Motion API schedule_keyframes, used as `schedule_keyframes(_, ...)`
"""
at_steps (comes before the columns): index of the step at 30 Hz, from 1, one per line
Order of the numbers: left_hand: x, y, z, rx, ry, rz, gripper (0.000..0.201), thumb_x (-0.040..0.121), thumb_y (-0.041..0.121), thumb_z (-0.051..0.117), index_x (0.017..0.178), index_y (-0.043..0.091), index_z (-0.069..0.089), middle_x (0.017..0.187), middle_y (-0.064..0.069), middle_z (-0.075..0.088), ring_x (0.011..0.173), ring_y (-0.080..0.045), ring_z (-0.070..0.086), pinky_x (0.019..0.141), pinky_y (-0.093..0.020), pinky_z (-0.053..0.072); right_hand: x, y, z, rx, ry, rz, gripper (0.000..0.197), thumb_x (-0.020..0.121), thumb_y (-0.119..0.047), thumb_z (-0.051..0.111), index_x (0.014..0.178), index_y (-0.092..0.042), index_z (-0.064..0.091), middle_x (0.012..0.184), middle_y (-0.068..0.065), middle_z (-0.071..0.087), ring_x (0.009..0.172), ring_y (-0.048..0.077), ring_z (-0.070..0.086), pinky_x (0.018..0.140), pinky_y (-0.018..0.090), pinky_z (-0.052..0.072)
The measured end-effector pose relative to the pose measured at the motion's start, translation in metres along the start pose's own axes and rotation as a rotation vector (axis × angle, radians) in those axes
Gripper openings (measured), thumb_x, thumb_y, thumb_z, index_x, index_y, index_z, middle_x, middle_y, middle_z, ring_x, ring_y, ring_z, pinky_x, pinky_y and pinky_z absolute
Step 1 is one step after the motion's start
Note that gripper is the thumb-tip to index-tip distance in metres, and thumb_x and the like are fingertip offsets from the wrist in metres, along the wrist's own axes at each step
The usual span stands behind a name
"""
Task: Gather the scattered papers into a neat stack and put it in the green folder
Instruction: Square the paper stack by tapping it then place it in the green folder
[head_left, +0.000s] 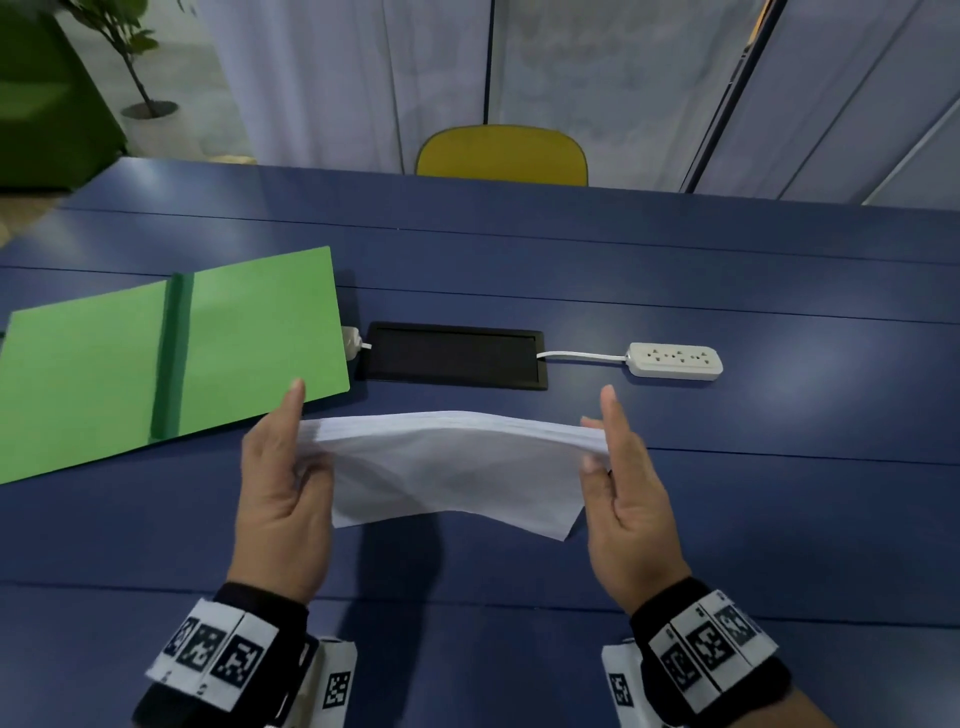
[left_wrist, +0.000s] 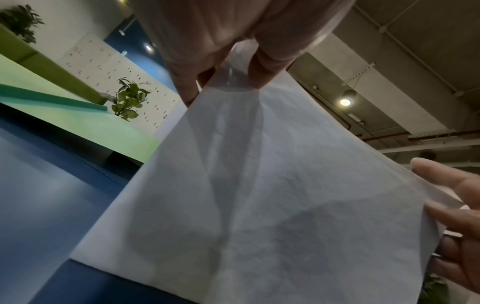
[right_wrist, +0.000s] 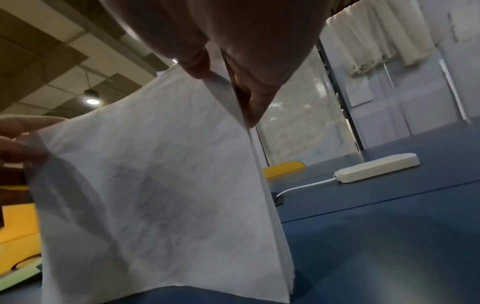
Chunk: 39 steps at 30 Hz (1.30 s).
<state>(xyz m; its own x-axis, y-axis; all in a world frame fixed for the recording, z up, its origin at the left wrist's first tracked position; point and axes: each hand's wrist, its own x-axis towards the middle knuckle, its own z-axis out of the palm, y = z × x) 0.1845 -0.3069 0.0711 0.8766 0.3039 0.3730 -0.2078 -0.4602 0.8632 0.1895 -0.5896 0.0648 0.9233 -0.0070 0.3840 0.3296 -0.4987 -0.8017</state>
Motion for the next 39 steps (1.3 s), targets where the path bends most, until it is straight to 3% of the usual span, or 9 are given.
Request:
schedule_keyframes(4,0.0,0.002,-0.002,0.044,-0.002,0.057,0.064,0.093,-0.014,0.047,0.144,0.024,0.043,0.13,-0.006,0.042,0.116,0.005,0.045,0.103,-0.005,0.03,0.0,0.004,-0.002,-0.055,-0.017,-0.092,0.058,0.104,-0.016,0.039,0.156,-0.038,0.026,0.128,-0.013,0.051,0.11,-0.008,0.052,0.094,0.003,0.036)
schedule_keyframes(8,-0.001,-0.001,-0.003,0.059,-0.009,0.102,0.058,0.092,0.001,0.046,0.139,0.034,0.051,0.138,-0.004,0.041,0.125,-0.008,0.044,0.107,-0.01,0.03,0.001,0.002,-0.006,-0.096,-0.045,-0.133,0.055,0.104,-0.013,0.04,0.154,-0.036,0.036,0.134,-0.001,0.052,0.117,0.001,0.054,0.097,0.005,0.037)
schedule_keyframes(11,-0.002,0.0,-0.004,0.019,-0.02,0.047,0.056,0.096,0.003,0.05,0.132,0.045,0.055,0.141,-0.006,0.043,0.127,-0.001,0.043,0.105,-0.007,0.031,0.004,0.002,-0.007,-0.1,-0.048,-0.121,0.05,0.104,-0.013,0.04,0.15,-0.034,0.041,0.133,0.0,0.054,0.116,0.002,0.055,0.095,0.004,0.037)
schedule_keyframes(20,-0.002,0.007,-0.007,-0.017,-0.015,-0.091,0.049,0.091,0.013,0.05,0.137,0.029,0.054,0.133,-0.004,0.05,0.115,-0.013,0.052,0.104,-0.023,0.04,0.005,-0.001,-0.008,-0.073,-0.043,-0.068,0.05,0.104,-0.007,0.047,0.147,-0.031,0.044,0.124,-0.007,0.057,0.107,0.004,0.057,0.093,0.011,0.042)
schedule_keyframes(25,0.001,0.02,-0.007,-0.025,0.015,-0.102,0.047,0.096,-0.007,0.049,0.131,0.023,0.057,0.124,-0.004,0.054,0.099,0.012,0.052,0.091,-0.002,0.038,0.009,-0.006,-0.008,-0.067,-0.014,-0.073,0.045,0.102,-0.008,0.044,0.146,-0.019,0.049,0.125,-0.005,0.058,0.115,0.003,0.056,0.098,0.011,0.041)
schedule_keyframes(29,0.003,0.022,-0.007,-0.017,0.029,-0.163,0.044,0.096,-0.006,0.048,0.13,0.019,0.06,0.122,0.0,0.056,0.098,0.018,0.051,0.091,0.001,0.034,0.005,-0.011,-0.008,0.049,-0.029,0.11,0.055,0.104,-0.009,0.046,0.152,-0.034,0.038,0.124,-0.013,0.062,0.1,0.002,0.062,0.088,0.013,0.046)
schedule_keyframes(32,0.007,0.023,-0.009,0.089,0.036,-0.166,0.035,0.094,0.002,0.049,0.123,0.014,0.065,0.112,0.0,0.058,0.101,0.002,0.055,0.091,-0.009,0.04,0.012,-0.012,-0.005,0.399,-0.023,0.447,0.05,0.096,0.009,0.046,0.129,-0.027,0.058,0.087,-0.013,0.069,0.071,0.005,0.059,0.064,0.013,0.049)
schedule_keyframes(35,0.015,0.035,-0.011,0.494,-0.028,0.007,0.039,0.078,0.016,0.045,0.11,0.013,0.068,0.109,-0.007,0.061,0.103,-0.03,0.051,0.096,-0.041,0.04,0.019,-0.011,-0.004,0.478,-0.03,0.531,0.039,0.091,0.014,0.045,0.09,-0.017,0.068,0.075,-0.012,0.069,0.074,0.003,0.06,0.07,0.02,0.048)
schedule_keyframes(39,0.024,0.065,0.01,0.811,-0.293,0.271,0.058,0.076,0.023,0.051,0.133,0.016,0.057,0.134,-0.008,0.057,0.129,-0.034,0.046,0.117,-0.057,0.02,0.023,-0.007,-0.003,0.51,-0.028,0.56,0.034,0.09,0.011,0.046,0.081,-0.015,0.066,0.074,-0.006,0.063,0.074,0.008,0.055,0.072,0.029,0.043)
